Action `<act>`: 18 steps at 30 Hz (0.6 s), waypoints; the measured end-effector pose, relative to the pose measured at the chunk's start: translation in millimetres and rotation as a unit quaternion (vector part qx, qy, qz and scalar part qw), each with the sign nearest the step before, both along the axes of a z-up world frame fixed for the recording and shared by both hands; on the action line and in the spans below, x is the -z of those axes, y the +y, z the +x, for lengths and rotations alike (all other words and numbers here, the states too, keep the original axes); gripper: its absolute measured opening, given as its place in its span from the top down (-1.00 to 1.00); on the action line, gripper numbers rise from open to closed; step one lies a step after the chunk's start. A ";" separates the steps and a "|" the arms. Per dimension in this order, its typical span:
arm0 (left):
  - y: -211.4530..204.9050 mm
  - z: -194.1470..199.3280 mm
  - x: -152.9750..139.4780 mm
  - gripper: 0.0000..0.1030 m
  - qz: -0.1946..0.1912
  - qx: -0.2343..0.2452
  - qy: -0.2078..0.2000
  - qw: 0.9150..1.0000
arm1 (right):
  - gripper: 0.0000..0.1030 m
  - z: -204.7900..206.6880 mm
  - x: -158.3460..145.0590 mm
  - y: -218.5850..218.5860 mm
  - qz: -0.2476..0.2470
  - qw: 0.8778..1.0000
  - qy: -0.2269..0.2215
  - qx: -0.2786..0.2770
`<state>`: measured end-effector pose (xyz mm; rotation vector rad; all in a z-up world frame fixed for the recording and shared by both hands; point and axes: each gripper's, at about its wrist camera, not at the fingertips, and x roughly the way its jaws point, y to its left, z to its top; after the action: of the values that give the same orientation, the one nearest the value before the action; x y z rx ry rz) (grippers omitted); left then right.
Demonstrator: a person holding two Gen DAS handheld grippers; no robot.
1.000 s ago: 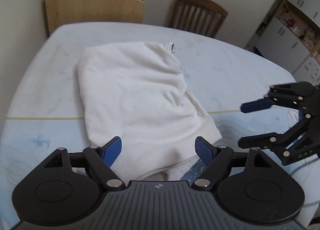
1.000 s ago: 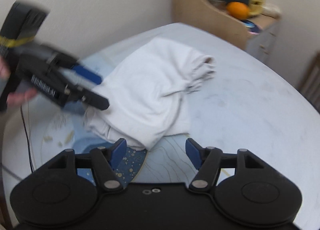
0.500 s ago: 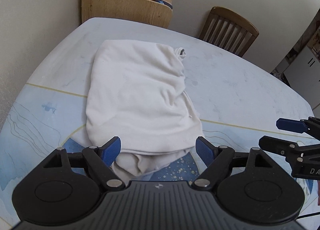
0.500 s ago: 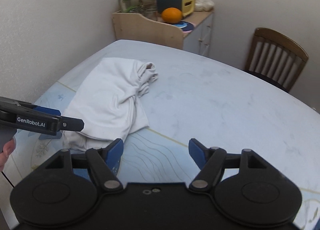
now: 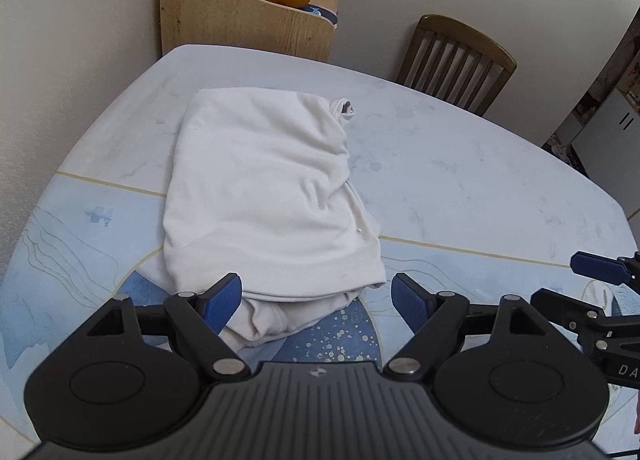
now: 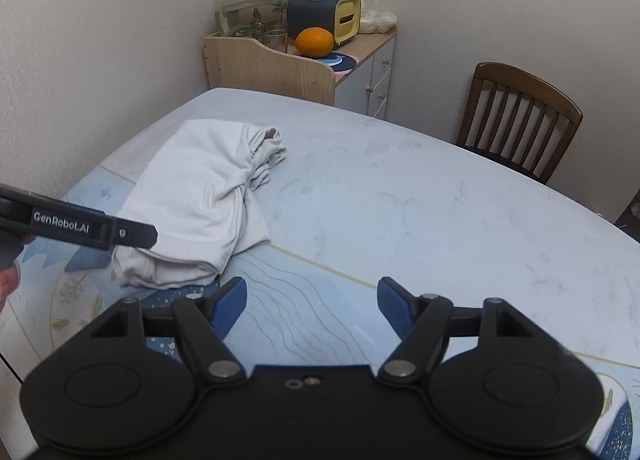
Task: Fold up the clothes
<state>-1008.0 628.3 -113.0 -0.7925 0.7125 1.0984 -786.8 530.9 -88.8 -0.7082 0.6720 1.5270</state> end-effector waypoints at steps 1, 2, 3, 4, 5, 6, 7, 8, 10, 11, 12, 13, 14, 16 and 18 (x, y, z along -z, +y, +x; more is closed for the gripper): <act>-0.5 0.5 0.1 -0.59 0.000 0.002 0.002 1.000 | -1.00 0.1 0.7 -1.1 -0.001 1.000 0.000 0.002; -1.1 1.1 0.1 -0.59 -0.002 0.004 0.002 1.000 | -1.00 0.2 1.5 -2.2 -0.003 1.000 0.000 0.003; -1.7 1.5 0.2 -0.58 -0.002 0.005 0.004 1.000 | -1.00 0.3 2.4 -2.8 -0.004 1.000 0.001 0.004; -2.4 1.9 0.4 -0.58 -0.002 0.006 0.005 1.000 | -1.00 0.3 3.1 -3.2 -0.005 1.000 0.000 0.006; -3.0 2.3 0.5 -0.59 -0.002 0.007 0.007 1.000 | -1.00 -0.3 3.6 -3.3 -0.007 1.000 -0.002 0.007; -3.4 2.4 0.7 -0.59 -0.002 0.008 0.008 1.000 | -1.00 -0.6 4.3 -3.3 -0.009 1.000 -0.003 0.006; -3.8 2.5 0.9 -0.59 -0.002 0.009 0.009 1.000 | -1.00 -1.1 4.6 -3.2 -0.011 1.000 -0.003 0.007; -4.0 2.4 1.0 -0.59 -0.002 0.009 0.010 1.000 | -1.00 -1.7 4.8 -3.4 -0.011 1.000 -0.002 0.005; -3.8 1.8 1.3 -0.59 -0.002 0.007 0.010 1.000 | -1.00 -2.8 5.1 -3.9 -0.013 1.000 -0.001 0.002; -3.6 1.4 1.6 -0.59 -0.003 0.006 0.010 1.000 | -1.00 -3.3 5.0 -4.1 -0.012 1.000 -0.002 0.001; -3.2 0.4 2.1 -0.59 -0.006 0.004 0.006 1.000 | -1.00 -3.7 5.1 -4.0 -0.012 1.000 -0.001 0.001; -2.7 -0.6 2.8 -0.59 -0.009 0.002 0.003 1.000 | -1.00 -4.1 5.2 -3.9 -0.013 1.000 -0.001 0.000; -2.1 -1.0 3.3 -0.59 -0.010 0.001 0.003 1.000 | -1.00 -4.3 5.3 -4.0 -0.013 1.000 0.000 -0.001; -1.1 -1.3 3.9 -0.59 -0.010 -0.003 0.009 1.000 | -1.00 -4.8 5.6 -4.2 -0.014 1.000 0.001 -0.002; -0.6 -0.5 3.8 -0.59 -0.006 -0.005 0.019 1.000 | -1.00 -5.2 5.8 -4.4 -0.014 1.000 0.002 -0.003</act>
<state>-1008.5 627.7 -116.8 -0.7872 0.7476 1.1215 -792.0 526.5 -94.6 -0.7286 0.6971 1.5275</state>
